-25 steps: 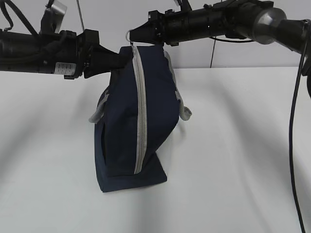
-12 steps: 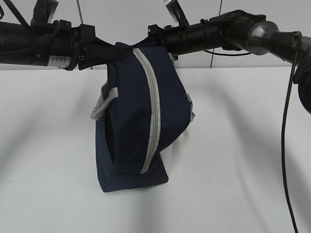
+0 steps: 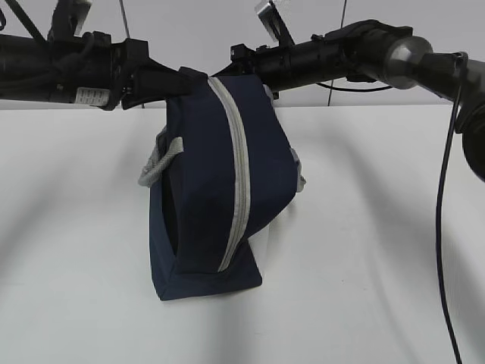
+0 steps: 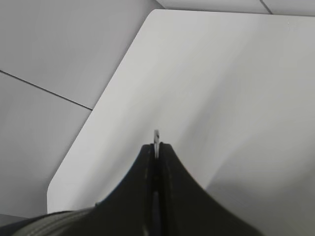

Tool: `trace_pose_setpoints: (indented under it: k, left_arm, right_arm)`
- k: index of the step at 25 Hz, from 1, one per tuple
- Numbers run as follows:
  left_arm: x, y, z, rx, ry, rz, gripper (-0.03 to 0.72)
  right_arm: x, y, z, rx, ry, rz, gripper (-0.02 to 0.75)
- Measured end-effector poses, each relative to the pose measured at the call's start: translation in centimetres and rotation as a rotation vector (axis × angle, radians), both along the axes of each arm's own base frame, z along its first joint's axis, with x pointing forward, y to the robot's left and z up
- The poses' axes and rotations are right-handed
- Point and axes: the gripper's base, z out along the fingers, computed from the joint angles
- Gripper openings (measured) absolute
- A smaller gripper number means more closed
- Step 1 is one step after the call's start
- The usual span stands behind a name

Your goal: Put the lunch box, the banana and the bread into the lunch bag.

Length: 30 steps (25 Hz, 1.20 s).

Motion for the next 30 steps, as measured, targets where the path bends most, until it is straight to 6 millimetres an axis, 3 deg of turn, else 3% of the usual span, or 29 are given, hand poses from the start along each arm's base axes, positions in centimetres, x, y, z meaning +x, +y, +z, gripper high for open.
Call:
trace_pose_setpoints:
  k: [5, 19, 22, 25, 28, 30]
  left_arm:
    - [0.0, 0.0, 0.0, 0.003, -0.001, 0.006, 0.026]
    - [0.2, 0.1, -0.1, 0.011, -0.002, 0.02, 0.026]
    - [0.2, 0.1, 0.0, 0.012, -0.004, 0.023, 0.031]
    - [0.1, 0.1, 0.1, 0.015, -0.008, 0.028, 0.081]
    - [0.2, 0.3, 0.2, 0.027, -0.018, 0.051, 0.208]
    - [0.4, 0.4, 0.2, 0.037, -0.022, 0.075, 0.328]
  right_arm:
    - [0.1, 0.0, -0.9, -0.003, 0.014, -0.003, -0.016]
    - [0.3, 0.0, -1.0, -0.005, 0.012, -0.015, -0.001]
    - [0.5, -0.2, -1.4, -0.02, 0.007, -0.041, 0.122]
    - [0.7, -0.5, -1.6, -0.032, 0.002, -0.058, 0.358]
    - [0.8, -0.6, -1.4, -0.037, -0.013, -0.062, 0.532]
    - [0.7, -0.6, -0.6, -0.039, -0.036, -0.063, 0.564]
